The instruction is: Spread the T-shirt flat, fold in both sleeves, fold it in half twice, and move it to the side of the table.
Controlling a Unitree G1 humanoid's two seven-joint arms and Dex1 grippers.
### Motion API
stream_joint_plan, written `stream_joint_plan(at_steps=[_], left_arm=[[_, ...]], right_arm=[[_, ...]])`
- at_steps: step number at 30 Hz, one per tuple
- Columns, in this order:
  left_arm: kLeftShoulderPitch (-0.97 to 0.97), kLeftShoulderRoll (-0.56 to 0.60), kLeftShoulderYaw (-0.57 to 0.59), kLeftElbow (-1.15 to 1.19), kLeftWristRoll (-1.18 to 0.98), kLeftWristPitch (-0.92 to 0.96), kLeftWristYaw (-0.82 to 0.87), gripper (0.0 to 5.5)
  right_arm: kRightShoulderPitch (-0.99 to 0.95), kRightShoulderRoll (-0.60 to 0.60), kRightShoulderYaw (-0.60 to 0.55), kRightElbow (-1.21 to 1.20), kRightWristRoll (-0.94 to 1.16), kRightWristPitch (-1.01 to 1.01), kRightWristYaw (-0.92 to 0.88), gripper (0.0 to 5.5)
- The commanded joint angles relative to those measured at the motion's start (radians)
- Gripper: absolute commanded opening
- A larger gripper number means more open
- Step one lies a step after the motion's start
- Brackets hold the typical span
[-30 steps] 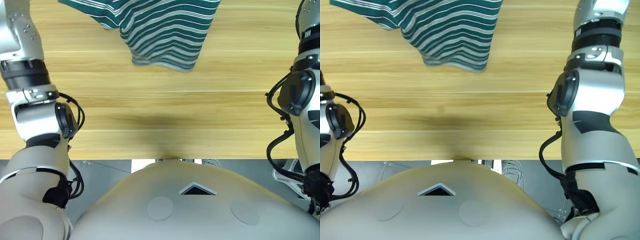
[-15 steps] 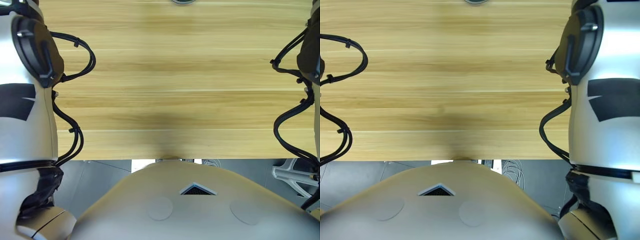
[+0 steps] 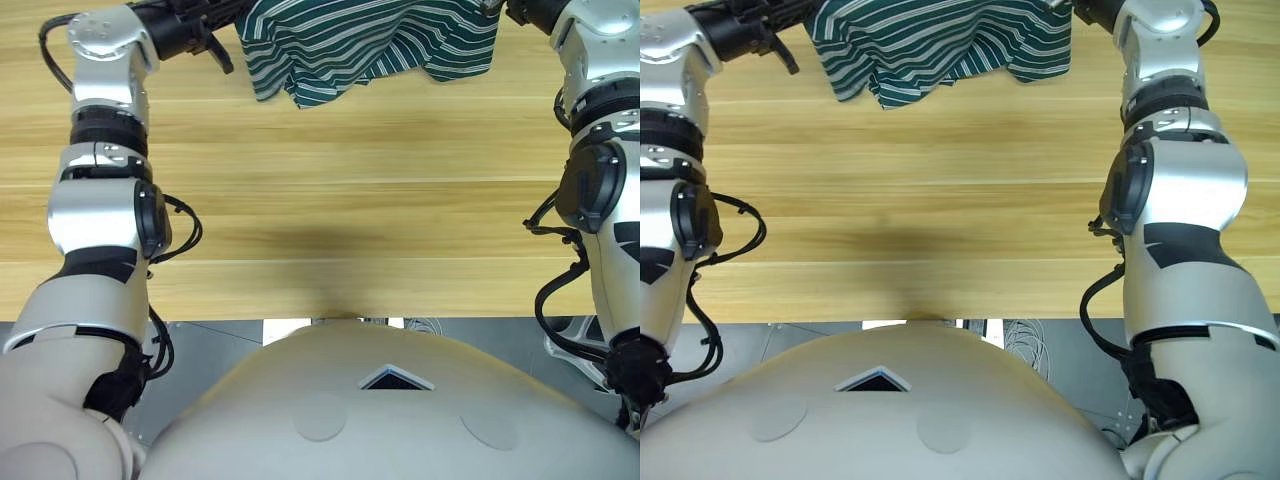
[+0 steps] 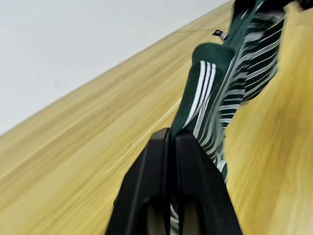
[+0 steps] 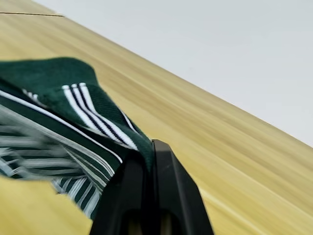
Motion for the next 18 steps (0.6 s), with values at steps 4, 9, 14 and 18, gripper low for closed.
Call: stream_joint_plan(at_steps=[4,9,14,18], left_arm=[[0.528,0.136,-0.023,-0.737,-0.127,0.281,-0.099,0.04],[0.763,0.167,-0.099,-0.990,-0.118,0.358,-0.097,0.04],[0.970,0.246,-0.257,-1.082,0.011,0.278,-0.101,0.04],[0.972,0.287,-0.306,-1.018,0.108,0.197,-0.076,0.04]], right_arm=[[0.274,-0.104,-0.006,-0.159,0.145,-0.194,0.672,0.00],[0.536,-0.154,0.175,-0.461,0.246,-0.184,0.836,0.00],[0.749,-0.221,0.345,-0.743,0.278,-0.132,0.835,0.00],[0.791,-0.217,0.399,-0.742,0.191,-0.156,0.802,0.00]])
